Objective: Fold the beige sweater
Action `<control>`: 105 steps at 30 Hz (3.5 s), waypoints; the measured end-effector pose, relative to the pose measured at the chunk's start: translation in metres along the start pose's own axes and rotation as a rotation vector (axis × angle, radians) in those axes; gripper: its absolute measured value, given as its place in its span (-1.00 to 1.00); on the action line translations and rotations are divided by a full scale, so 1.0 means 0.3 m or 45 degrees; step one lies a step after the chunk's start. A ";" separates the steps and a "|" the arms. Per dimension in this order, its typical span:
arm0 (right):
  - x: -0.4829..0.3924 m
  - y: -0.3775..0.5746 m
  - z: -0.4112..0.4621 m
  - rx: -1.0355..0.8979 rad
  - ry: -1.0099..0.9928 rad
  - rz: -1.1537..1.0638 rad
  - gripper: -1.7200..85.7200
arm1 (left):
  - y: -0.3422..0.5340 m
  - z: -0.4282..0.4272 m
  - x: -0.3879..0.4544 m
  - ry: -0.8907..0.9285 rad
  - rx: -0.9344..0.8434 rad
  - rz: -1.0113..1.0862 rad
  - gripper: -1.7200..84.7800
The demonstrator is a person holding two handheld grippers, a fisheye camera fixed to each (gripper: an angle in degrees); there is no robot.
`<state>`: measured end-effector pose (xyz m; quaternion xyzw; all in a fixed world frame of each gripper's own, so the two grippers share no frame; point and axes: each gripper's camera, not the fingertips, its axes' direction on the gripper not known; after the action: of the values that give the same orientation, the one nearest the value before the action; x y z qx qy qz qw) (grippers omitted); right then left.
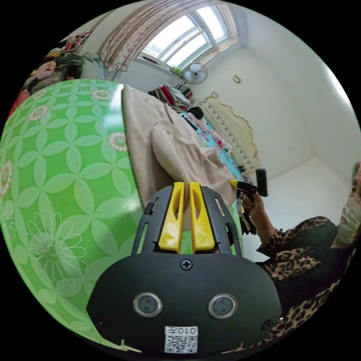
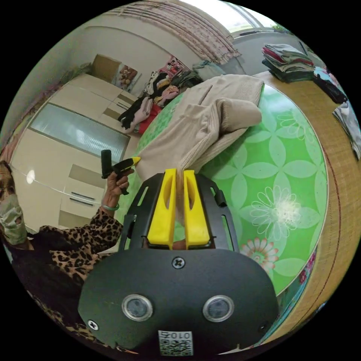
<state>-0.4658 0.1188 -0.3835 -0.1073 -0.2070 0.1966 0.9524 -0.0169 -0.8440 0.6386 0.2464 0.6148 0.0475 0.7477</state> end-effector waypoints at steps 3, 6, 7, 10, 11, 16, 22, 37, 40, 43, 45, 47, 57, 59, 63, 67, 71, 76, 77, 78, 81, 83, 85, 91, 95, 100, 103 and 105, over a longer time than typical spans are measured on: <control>0.022 0.036 -0.032 -0.048 -0.177 -0.046 -0.85 | 0.089 -0.118 0.045 0.061 0.109 0.096 -0.95; 0.163 0.106 0.035 -0.222 -0.104 0.176 -0.84 | 0.248 -0.158 -0.042 0.096 0.148 -0.021 -0.95; 0.188 0.134 0.049 -0.221 -0.059 0.207 -0.84 | 0.295 -0.125 -0.115 0.114 0.071 -0.160 -0.95; 0.198 0.171 0.038 -0.131 -0.101 0.207 -0.83 | 0.358 -0.119 -0.149 0.172 0.110 -0.192 -0.94; 0.194 0.174 0.033 -0.109 -0.100 0.202 -0.82 | 0.366 -0.135 -0.147 0.207 0.177 -0.183 -0.94; 0.123 0.175 0.069 -0.180 0.027 0.172 -0.81 | 0.349 -0.118 -0.166 0.243 0.112 -0.174 -0.93; 0.046 0.107 0.067 -0.130 0.258 0.027 -0.86 | 0.284 -0.128 -0.126 0.186 0.062 -0.140 -0.94; 0.224 0.301 0.108 -0.326 -0.174 0.181 -0.86 | 0.602 -0.246 -0.141 0.195 0.043 -0.359 -0.95; 0.222 0.270 0.128 -0.430 -0.222 0.133 -0.84 | 0.574 -0.245 -0.143 0.200 0.038 -0.334 -0.94; 0.208 0.219 0.013 -0.303 0.022 0.106 -0.85 | 0.567 -0.281 -0.108 0.385 -0.054 -0.136 -0.94; 0.219 0.172 -0.064 -0.179 0.037 0.093 -0.85 | 0.589 -0.314 -0.117 0.451 -0.111 -0.103 -0.95; 0.244 0.115 -0.114 -0.027 0.070 0.148 -0.80 | 0.614 -0.390 -0.142 0.333 -0.038 -0.170 -0.96; 0.349 -0.228 0.122 -0.170 0.218 0.218 -0.77 | 0.435 -0.342 -0.103 0.164 0.161 -0.320 -0.96; 0.271 -0.235 0.078 -0.088 0.119 0.062 -0.81 | 0.378 -0.307 -0.062 0.157 0.158 -0.285 -0.96; 0.311 -0.241 0.032 -0.003 0.106 0.068 -0.82 | 0.309 -0.274 -0.016 0.075 0.197 -0.219 -0.96; 0.491 -0.230 0.098 -0.073 0.026 0.278 -0.81 | 0.254 -0.184 -0.030 0.033 0.183 -0.298 -0.95; 0.528 -0.188 0.101 -0.049 -0.014 0.287 -0.82 | 0.171 -0.100 0.009 -0.054 0.113 -0.304 -0.89; 0.557 -0.158 0.107 -0.039 -0.071 0.276 -0.82 | 0.050 -0.019 0.056 -0.135 -0.007 -0.226 -0.79; 0.557 -0.155 0.108 -0.037 -0.070 0.273 -0.82 | 0.026 0.000 0.066 -0.171 -0.020 -0.200 -0.78; 0.556 -0.150 0.110 -0.034 -0.065 0.265 -0.82 | 0.013 0.013 0.068 -0.199 -0.040 -0.201 -0.78; 0.556 -0.140 0.114 -0.033 -0.066 0.249 -0.82 | -0.040 0.061 0.103 -0.321 -0.073 -0.146 -0.77; 0.557 -0.134 0.116 -0.035 -0.070 0.239 -0.82 | -0.076 0.119 0.115 -0.396 -0.151 -0.107 -0.78; 0.558 -0.127 0.118 -0.038 -0.078 0.238 -0.82 | -0.082 0.153 0.114 -0.419 -0.174 -0.101 -0.79; 0.537 -0.117 0.113 -0.055 -0.081 0.216 -0.83 | -0.067 0.076 0.170 -0.309 -0.048 -0.092 -0.91; 0.520 -0.115 0.138 -0.085 -0.089 0.188 -0.83 | -0.017 -0.044 0.204 -0.237 0.181 -0.068 -0.95; 0.488 -0.106 0.139 -0.076 -0.032 0.209 -0.83 | 0.003 0.078 0.053 -0.107 -0.006 -0.267 -0.95; 0.456 -0.103 0.124 -0.075 -0.041 0.199 -0.83 | 0.020 0.008 0.062 -0.138 0.144 -0.324 -0.96; 0.429 -0.106 0.111 -0.064 -0.032 0.165 -0.83 | 0.016 -0.029 0.099 -0.181 0.200 -0.273 -0.96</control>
<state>-0.3621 0.1483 -0.2994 -0.1418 -0.2163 0.2540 0.9320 -0.0169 -0.8260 0.6129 0.2399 0.5848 -0.0985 0.7686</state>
